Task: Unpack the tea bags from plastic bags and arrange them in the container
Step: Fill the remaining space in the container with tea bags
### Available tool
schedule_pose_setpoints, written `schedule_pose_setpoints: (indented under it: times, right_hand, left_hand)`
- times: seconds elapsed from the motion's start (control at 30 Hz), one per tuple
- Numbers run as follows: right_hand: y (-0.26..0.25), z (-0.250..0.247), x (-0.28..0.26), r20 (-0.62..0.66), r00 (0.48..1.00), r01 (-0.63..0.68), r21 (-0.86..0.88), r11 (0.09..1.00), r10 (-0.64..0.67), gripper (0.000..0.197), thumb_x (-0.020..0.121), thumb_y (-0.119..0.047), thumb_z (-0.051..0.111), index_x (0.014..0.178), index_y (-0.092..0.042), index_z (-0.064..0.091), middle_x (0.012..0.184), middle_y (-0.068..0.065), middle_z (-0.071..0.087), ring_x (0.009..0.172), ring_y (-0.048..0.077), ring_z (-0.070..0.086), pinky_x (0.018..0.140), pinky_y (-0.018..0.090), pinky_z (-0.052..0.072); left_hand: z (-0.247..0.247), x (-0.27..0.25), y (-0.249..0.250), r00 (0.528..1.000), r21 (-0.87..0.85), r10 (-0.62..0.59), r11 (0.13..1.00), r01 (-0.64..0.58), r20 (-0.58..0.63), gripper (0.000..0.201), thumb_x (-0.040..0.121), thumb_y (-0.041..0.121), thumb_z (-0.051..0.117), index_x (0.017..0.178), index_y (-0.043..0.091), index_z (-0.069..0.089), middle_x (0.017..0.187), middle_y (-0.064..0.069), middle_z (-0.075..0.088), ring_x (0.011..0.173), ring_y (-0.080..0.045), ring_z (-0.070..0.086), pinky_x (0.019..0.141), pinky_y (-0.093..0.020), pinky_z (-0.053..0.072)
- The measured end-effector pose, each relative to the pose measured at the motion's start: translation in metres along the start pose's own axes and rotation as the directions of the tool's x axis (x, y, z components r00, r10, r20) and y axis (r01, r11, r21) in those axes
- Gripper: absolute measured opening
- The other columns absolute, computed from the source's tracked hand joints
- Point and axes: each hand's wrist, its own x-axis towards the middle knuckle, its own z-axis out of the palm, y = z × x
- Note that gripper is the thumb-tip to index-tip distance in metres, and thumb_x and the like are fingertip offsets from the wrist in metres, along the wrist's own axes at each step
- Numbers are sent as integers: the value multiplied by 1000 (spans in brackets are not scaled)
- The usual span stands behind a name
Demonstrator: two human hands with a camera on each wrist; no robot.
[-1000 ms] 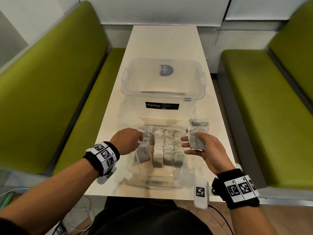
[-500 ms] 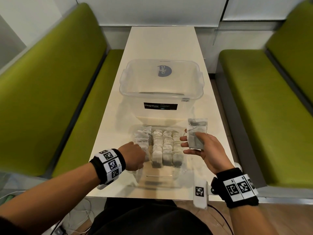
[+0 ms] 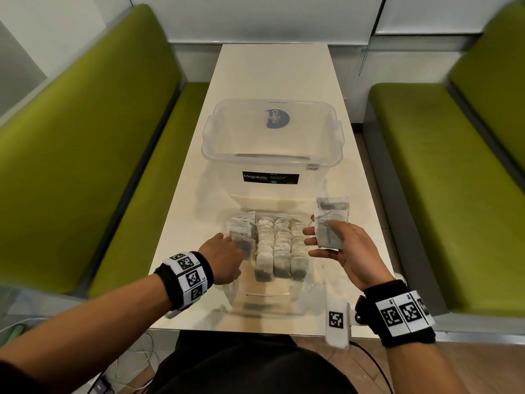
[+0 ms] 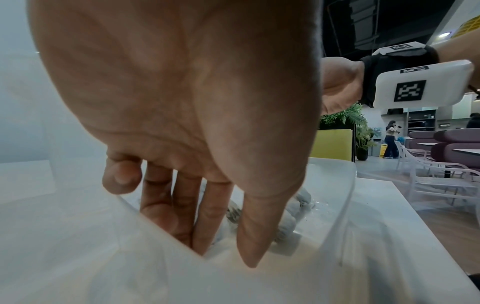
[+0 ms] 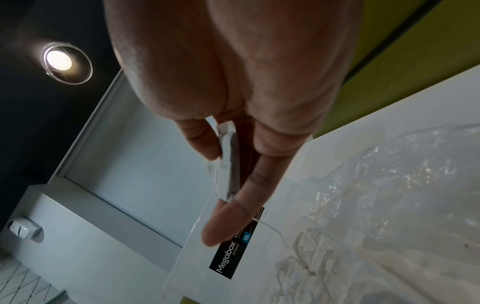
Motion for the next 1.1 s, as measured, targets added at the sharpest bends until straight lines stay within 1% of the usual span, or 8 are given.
schedule_pose_setpoints:
  times: [0.27, 0.33, 0.4, 0.5, 0.63, 0.83, 0.97, 1.1]
  right_hand:
    - [1, -1, -1, 0, 1000, 0, 4, 1000, 0, 34, 107, -18, 40, 115, 1, 67, 103, 22, 77, 88, 32, 73, 74, 41, 63]
    - [2, 0, -1, 3, 1000, -2, 2, 1000, 2, 34, 107, -18, 40, 116, 1, 67, 103, 21, 77, 89, 32, 73, 75, 42, 62]
    - [2, 0, 0, 4, 1000, -1, -1, 1000, 1, 34, 107, -18, 40, 115, 2, 67, 103, 21, 77, 89, 32, 73, 75, 42, 62]
    - [1, 0, 0, 6, 1000, 2, -2, 1000, -1, 35, 107, -19, 40, 115, 1, 67, 103, 21, 77, 88, 32, 73, 76, 43, 62]
    - [1, -1, -1, 2, 1000, 4, 0, 1000, -4, 34, 107, -19, 40, 115, 1, 67, 102, 20, 77, 88, 32, 73, 75, 42, 62]
    - [3, -2, -1, 3, 1000, 0, 5, 1000, 0, 34, 107, -19, 41, 115, 0, 67, 102, 20, 77, 89, 32, 74, 76, 43, 62]
    - [3, -2, -1, 8, 1000, 3, 11, 1000, -3, 34, 107, -19, 41, 115, 0, 68, 103, 21, 77, 88, 32, 74, 76, 43, 62]
    - [4, -3, 0, 10, 1000, 4, 17, 1000, -4, 35, 107, -19, 40, 115, 1, 67, 103, 21, 77, 88, 31, 74, 76, 43, 62]
  left_hand:
    - [1, 4, 5, 998, -39, 20, 999, -23, -65, 35, 101, 36, 45, 121, 15, 65, 126, -8, 66, 114, -28, 62, 97, -38, 42]
    - [3, 7, 6, 995, -69, 58, 996, -63, -79, 32, 99, 30, 44, 117, 18, 68, 122, -2, 68, 108, -25, 65, 93, -38, 47]
    - [7, 12, 5, 992, -102, 91, 990, -99, -85, 29, 96, 27, 45, 108, 23, 71, 117, 3, 69, 102, -22, 67, 89, -39, 51]
    - [11, 17, 4, 992, -133, 105, 985, -113, -71, 28, 92, 29, 47, 103, 24, 73, 111, 4, 71, 100, -22, 69, 83, -40, 57]
    - [12, 20, 3, 993, -90, 118, 989, -120, -23, 26, 93, 22, 51, 105, 20, 74, 110, 1, 72, 97, -25, 70, 78, -39, 58]
    - [15, 22, -3, 998, -140, 61, 988, -64, -21, 26, 93, 24, 49, 94, 17, 74, 110, -2, 71, 92, -25, 70, 77, -40, 59]
    - [14, 22, -4, 999, -169, 41, 985, -45, -31, 30, 95, 27, 47, 91, 14, 74, 107, -5, 71, 90, -27, 70, 79, -40, 59]
    - [17, 21, -6, 998, -159, 43, 986, -50, -51, 31, 94, 27, 45, 91, 13, 72, 110, -6, 70, 92, -27, 70, 81, -42, 59]
